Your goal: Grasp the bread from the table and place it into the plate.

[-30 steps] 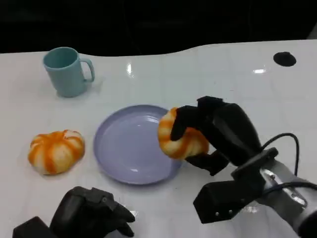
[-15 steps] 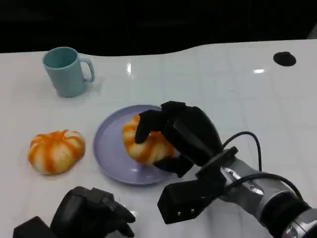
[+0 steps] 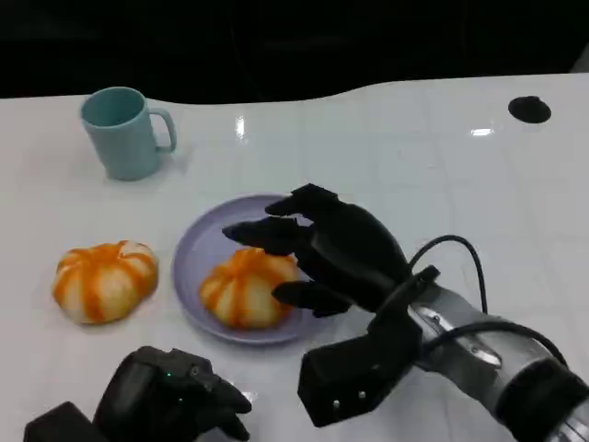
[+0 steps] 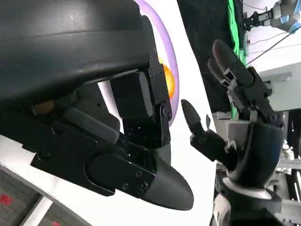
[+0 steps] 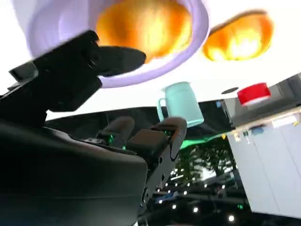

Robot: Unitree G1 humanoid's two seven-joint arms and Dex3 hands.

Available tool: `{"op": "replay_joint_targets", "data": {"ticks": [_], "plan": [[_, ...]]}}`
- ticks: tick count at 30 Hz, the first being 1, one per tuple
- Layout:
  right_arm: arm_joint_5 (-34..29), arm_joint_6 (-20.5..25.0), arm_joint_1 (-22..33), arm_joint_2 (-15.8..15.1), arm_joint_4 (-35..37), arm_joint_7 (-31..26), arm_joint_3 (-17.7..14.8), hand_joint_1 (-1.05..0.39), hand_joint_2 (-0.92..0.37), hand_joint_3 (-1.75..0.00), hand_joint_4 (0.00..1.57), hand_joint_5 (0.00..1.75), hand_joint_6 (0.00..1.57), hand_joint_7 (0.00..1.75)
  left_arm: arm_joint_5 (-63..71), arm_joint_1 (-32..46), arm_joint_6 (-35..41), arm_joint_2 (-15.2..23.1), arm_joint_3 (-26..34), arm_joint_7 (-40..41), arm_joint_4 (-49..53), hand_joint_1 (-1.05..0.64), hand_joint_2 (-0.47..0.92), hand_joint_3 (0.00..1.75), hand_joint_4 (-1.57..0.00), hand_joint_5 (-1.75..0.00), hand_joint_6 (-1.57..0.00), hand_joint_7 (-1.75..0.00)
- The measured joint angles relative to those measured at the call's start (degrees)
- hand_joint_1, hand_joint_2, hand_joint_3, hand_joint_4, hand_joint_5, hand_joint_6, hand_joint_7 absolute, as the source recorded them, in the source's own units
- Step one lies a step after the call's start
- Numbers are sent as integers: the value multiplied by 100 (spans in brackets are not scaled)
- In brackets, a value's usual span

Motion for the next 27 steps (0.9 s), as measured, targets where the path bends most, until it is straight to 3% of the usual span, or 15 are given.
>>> {"op": "replay_joint_targets", "data": {"ticks": [9, 17, 20, 24, 27], "plan": [[328, -201, 799, -577, -1134, 353, -313, -34, -84, -9, 9, 74, 51, 2, 19, 1, -34, 3, 0, 1, 51, -105, 91, 0, -141, -67, -157, -26], [924, -662, 1492, -986, -1804, 542, -824, -29, -88, -6, 29, 78, 62, 7, 1, -1, -69, -11, 2, -26, 93, -105, 90, 0, -142, -67, -157, -26], [1370, -784, 1754, -1065, -1993, 832, -1023, -23, -89, -8, 44, 81, 68, 9, 14, -2, -66, -10, -2, -24, 89, -105, 90, 0, -142, -67, -157, -26], [2482, -812, 2290, -1147, -2462, 1676, -1361, -16, -91, -13, 68, 82, 86, 13, 15, -2, -68, -12, -2, -23, 87, -105, 90, 0, -142, -67, -157, -26], [3169, -833, 2605, -1186, -2656, 2159, -1584, -13, -83, -35, 73, 103, 94, 31, 15, -2, -67, -17, -3, -22, 87, -105, 90, 0, -142, -67, -157, -26]]}}
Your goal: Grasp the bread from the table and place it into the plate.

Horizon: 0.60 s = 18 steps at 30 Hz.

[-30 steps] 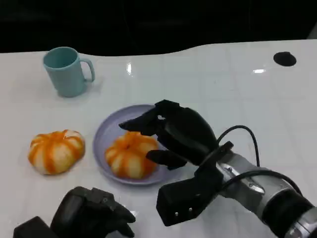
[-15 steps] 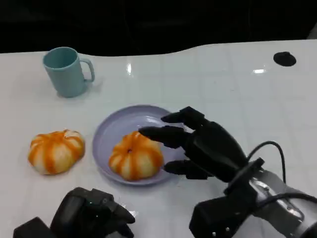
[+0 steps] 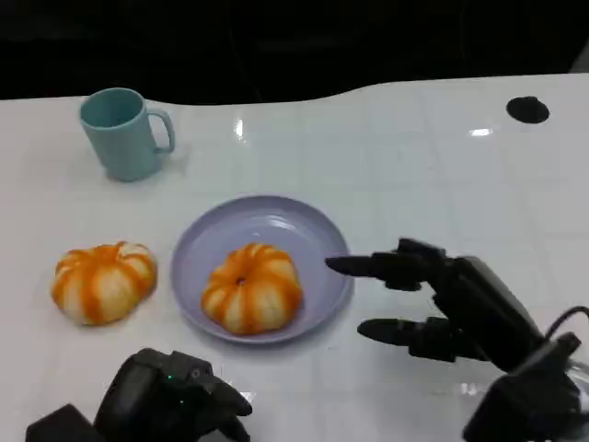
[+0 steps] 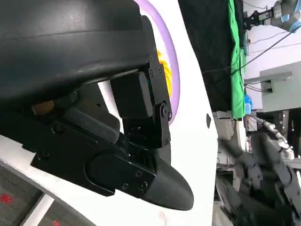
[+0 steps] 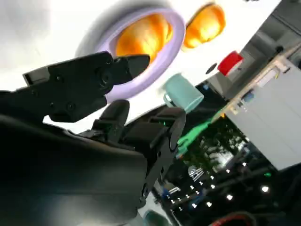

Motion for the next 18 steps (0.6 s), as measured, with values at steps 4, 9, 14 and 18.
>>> {"op": "replay_joint_targets", "data": {"ticks": [4, 9, 14, 18], "plan": [[689, 23, 333, -16, -218, 592, -229, -17, -62, -81, 67, 135, 74, 103, 3, 2, 3, -3, -5, 5, -6, -105, 90, 0, -142, -67, -157, -26], [1392, 562, 831, -51, -757, 1244, -498, -16, -69, -82, 72, 157, 75, 126, -6, 2, 7, -11, -5, 4, -7, -105, 90, 0, -142, -67, -157, -25], [1596, 586, 1322, 16, -1064, 1386, -784, -18, -64, -92, 80, 172, 73, 136, -4, -1, 3, -17, -7, 5, -6, -105, 90, 0, -142, -66, -157, -25], [1532, 390, 1511, 204, -995, 1313, -922, -20, -62, -96, 80, 174, 72, 139, 9, 0, 5, -16, -7, 34, -10, -105, 90, 0, -142, -66, -157, -25]]}}
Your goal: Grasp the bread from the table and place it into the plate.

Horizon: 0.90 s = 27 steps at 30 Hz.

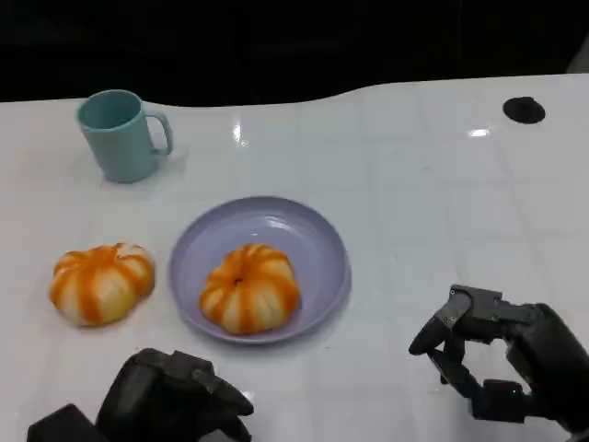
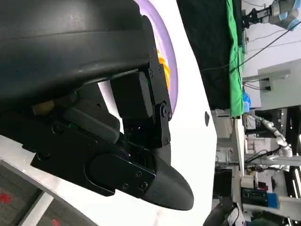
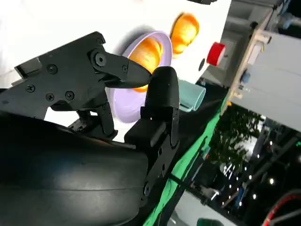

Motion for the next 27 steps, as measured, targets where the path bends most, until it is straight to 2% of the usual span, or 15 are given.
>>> {"op": "replay_joint_targets", "data": {"ticks": [10, 16, 27], "plan": [[-250, -225, -18, 223, 500, -53, -170, -23, -62, -93, 78, 175, 71, 142, -4, 0, -1, 9, -3, -1, -3, -105, 91, 0, -142, -66, -157, -25], [-250, -388, -56, 234, 669, 58, -175, -24, -63, -90, 76, 174, 71, 141, 3, 1, -1, 8, -10, 0, -16, -105, 91, 0, -142, -66, -157, -25], [-251, -395, -53, 251, 685, 110, -175, -25, -63, -89, 77, 168, 73, 136, -2, 42, -3, 7, -9, 0, -80, -105, 91, 0, -142, -65, -157, -24]]}}
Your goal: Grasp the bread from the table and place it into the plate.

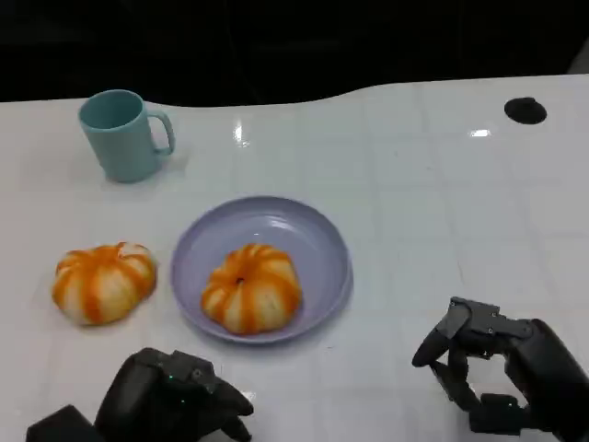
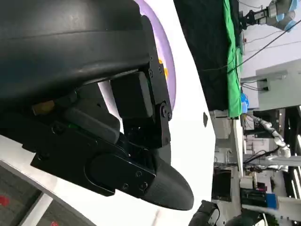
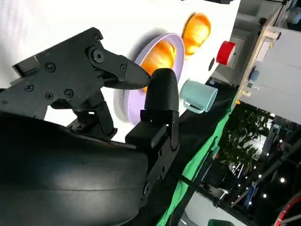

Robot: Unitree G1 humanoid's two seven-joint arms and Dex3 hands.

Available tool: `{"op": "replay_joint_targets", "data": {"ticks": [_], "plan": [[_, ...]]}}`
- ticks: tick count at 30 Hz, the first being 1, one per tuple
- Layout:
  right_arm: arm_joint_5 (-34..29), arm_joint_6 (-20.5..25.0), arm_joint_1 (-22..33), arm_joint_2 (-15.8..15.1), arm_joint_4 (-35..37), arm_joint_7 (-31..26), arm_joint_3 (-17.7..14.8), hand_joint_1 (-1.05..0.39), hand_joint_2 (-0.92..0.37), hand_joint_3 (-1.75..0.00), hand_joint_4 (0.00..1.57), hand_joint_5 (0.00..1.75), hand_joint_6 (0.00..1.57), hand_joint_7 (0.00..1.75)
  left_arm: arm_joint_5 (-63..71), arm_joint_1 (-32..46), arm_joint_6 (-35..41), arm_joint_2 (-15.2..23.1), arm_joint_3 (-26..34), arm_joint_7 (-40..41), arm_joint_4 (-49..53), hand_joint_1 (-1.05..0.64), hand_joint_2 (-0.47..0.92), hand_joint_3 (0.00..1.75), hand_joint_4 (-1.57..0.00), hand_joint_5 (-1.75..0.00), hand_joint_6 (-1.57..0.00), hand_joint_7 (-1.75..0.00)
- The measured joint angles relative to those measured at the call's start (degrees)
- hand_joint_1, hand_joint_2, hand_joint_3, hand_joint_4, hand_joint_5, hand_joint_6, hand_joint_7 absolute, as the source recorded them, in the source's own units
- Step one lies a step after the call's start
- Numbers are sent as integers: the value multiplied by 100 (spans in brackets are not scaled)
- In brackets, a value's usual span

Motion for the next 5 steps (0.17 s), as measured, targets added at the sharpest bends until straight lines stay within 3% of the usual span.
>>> {"op": "replay_joint_targets", "data": {"ticks": [5], "plan": [[54, 1, 0, 0, 0, 88, -7, -24, -64, -89, 76, 166, 74, 135, -2, 7, -5, 4, 0, -1, -3, -105, 91, 0, -142, -66, -157, -24]]}}
